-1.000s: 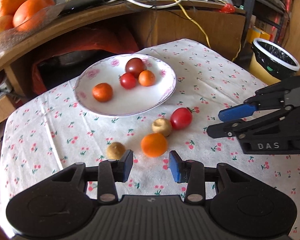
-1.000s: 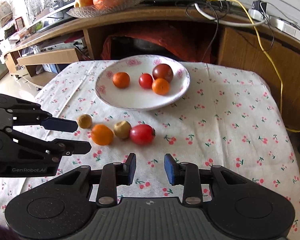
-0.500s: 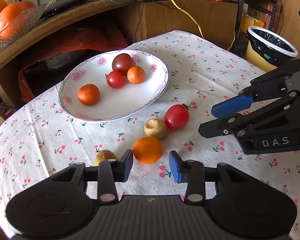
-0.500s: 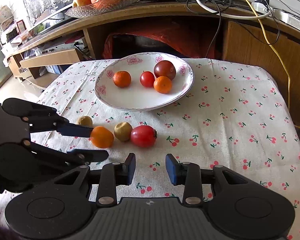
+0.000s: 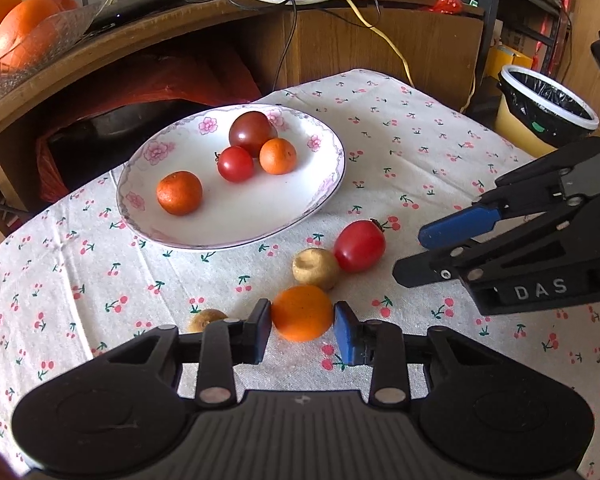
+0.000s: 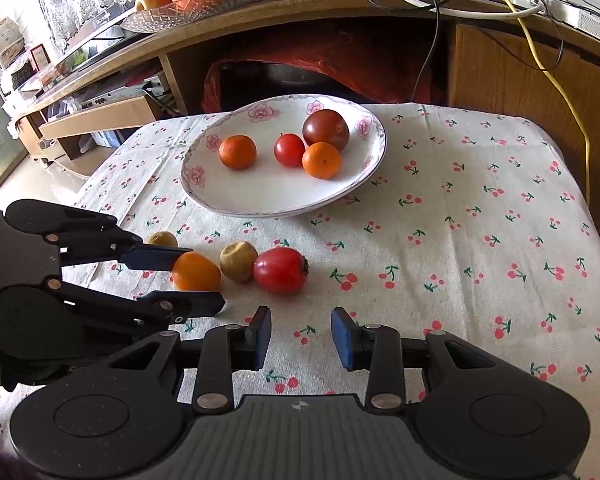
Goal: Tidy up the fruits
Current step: 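Grasp the tangerine with the left gripper while the right grasps the red tomato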
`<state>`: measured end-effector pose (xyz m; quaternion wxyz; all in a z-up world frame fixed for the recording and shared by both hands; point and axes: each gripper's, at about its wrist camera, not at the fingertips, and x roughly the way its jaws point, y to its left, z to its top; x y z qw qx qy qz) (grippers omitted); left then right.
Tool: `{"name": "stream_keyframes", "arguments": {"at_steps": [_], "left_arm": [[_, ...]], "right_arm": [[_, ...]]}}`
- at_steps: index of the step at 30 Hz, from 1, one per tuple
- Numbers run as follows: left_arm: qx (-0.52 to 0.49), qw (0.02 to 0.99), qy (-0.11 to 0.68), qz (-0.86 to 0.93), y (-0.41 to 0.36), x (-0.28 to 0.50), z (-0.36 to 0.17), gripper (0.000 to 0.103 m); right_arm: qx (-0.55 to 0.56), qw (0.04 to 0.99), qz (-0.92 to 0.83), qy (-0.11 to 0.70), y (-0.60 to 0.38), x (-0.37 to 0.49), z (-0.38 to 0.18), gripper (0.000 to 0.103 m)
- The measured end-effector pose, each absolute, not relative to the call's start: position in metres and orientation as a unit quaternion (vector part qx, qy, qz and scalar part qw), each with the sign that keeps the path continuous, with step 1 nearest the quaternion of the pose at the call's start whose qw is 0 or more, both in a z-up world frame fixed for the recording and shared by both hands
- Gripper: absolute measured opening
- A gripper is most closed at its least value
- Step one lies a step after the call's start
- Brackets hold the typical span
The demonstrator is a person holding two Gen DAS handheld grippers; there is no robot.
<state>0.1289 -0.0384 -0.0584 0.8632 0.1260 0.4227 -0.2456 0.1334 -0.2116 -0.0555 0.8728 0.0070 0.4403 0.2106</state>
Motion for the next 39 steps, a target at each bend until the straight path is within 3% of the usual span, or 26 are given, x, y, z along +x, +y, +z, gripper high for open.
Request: {"name": "stream_keyframes", "arguments": {"at_steps": [4,26,29,31,33,39], "left_arm": [[0.128,0.860,0.427,-0.247,-0.035,0.126,-0.057,0.042],[0.106,0.856,0.436,-0.256,-0.019,0.116,-0.059,0.042],[0.111,0.859,0.430,-0.254,-0.021,0.117,-0.058,0.042],[0.114,0.861,0.426,-0.254,-0.023,0.119,-0.058,0.042],[0.117,0.862,0.423,-0.254,-0.025,0.120,-0.058,0.042],[0.126,0.865,0.416,-0.250,-0.030,0.125,-0.058,0.043]], "right_arm": [[0.007,0.875,0.215,0.433,-0.211,0.137,-0.055,0.036],[-0.037,0.882,0.244,0.402,-0.191,0.151,-0.065,0.044],[-0.038,0.883,0.245,0.400,-0.191,0.151,-0.065,0.043],[-0.043,0.883,0.243,0.399,-0.190,0.149,-0.065,0.033],[-0.037,0.881,0.246,0.402,-0.191,0.148,-0.064,0.030],[-0.034,0.880,0.241,0.408,-0.194,0.144,-0.062,0.029]]}}
